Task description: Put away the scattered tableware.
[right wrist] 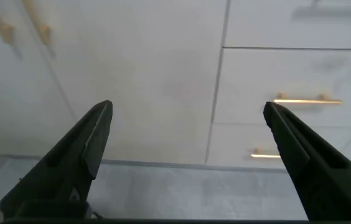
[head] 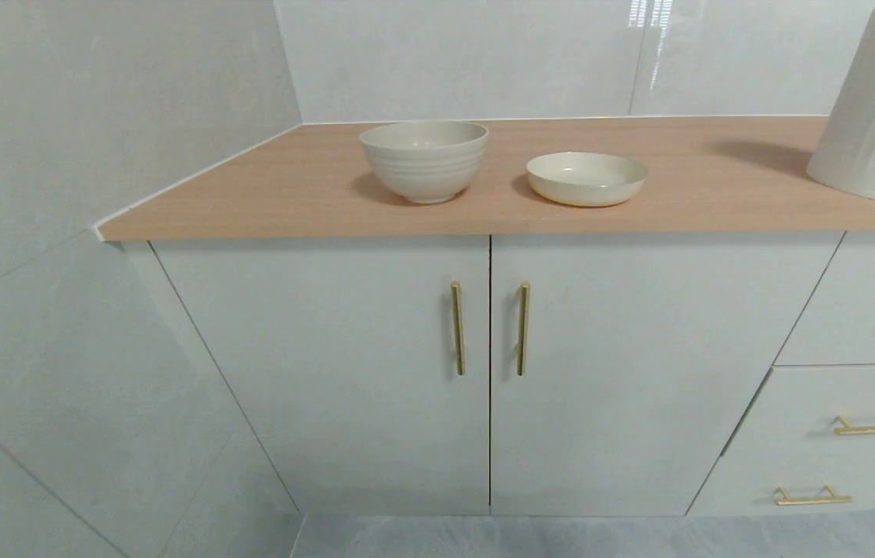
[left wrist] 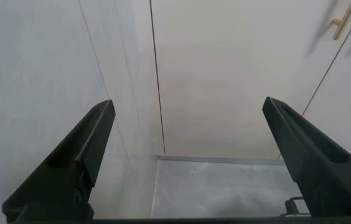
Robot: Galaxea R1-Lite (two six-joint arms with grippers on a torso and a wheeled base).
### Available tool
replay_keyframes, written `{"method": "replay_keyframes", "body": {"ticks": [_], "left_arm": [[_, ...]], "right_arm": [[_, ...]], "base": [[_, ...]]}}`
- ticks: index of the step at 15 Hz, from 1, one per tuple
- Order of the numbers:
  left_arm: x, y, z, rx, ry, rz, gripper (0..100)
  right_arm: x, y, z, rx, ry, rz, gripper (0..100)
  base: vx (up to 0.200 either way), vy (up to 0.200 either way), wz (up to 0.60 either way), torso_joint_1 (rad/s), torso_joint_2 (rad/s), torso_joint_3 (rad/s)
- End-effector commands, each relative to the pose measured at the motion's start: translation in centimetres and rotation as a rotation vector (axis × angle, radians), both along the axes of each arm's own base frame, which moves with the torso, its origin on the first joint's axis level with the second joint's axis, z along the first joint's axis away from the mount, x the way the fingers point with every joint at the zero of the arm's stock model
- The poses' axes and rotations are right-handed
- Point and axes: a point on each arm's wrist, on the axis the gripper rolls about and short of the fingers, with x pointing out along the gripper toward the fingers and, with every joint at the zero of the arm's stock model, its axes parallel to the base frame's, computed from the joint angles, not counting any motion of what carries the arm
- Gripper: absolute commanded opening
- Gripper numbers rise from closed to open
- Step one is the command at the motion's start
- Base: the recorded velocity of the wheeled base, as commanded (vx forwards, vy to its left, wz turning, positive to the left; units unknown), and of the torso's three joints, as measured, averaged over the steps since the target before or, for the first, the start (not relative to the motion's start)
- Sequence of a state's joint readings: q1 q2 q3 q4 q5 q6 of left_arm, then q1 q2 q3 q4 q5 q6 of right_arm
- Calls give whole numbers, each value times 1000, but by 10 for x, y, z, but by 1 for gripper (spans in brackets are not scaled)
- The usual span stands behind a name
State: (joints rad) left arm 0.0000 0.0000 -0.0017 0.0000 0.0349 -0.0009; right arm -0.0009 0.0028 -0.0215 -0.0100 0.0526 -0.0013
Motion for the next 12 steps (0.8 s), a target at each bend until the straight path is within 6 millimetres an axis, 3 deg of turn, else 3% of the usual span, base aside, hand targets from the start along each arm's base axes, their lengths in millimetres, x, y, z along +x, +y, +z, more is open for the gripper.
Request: {"method": "replay_keyframes", "body": {"ticks": [1, 2, 3, 6, 8, 9, 10, 12], "left_arm": [[0, 0, 0, -1, 0, 0, 100], [0, 0, 0, -1, 0, 0, 100], [0, 0, 0, -1, 0, 0, 100], [0, 0, 0, -1, 0, 0, 100], [0, 0, 0, -1, 0, 0, 100], [0, 0, 0, -1, 2, 0, 100], [0, 0, 0, -1, -1, 0, 100], [0, 0, 0, -1, 0, 0, 100]], "right_arm": [[-13, 2, 65, 7, -139, 132, 100], [1, 5, 88, 13, -45, 228, 100], [20, 6, 96, 23, 55, 284, 100], [118, 23, 125, 51, 341, 512, 100], [171, 63, 135, 49, 406, 638, 100], [187, 87, 136, 30, 423, 693, 100], [195, 99, 136, 24, 427, 708, 100], [231, 135, 135, 71, 455, 741, 100]], "base": [[0, 0, 0, 0, 0, 0], [0, 0, 0, 0, 0, 0], [0, 0, 0, 0, 0, 0], [0, 0, 0, 0, 0, 0], [0, 0, 0, 0, 0, 0], [0, 0, 0, 0, 0, 0], [0, 0, 0, 0, 0, 0], [0, 0, 0, 0, 0, 0]]}}
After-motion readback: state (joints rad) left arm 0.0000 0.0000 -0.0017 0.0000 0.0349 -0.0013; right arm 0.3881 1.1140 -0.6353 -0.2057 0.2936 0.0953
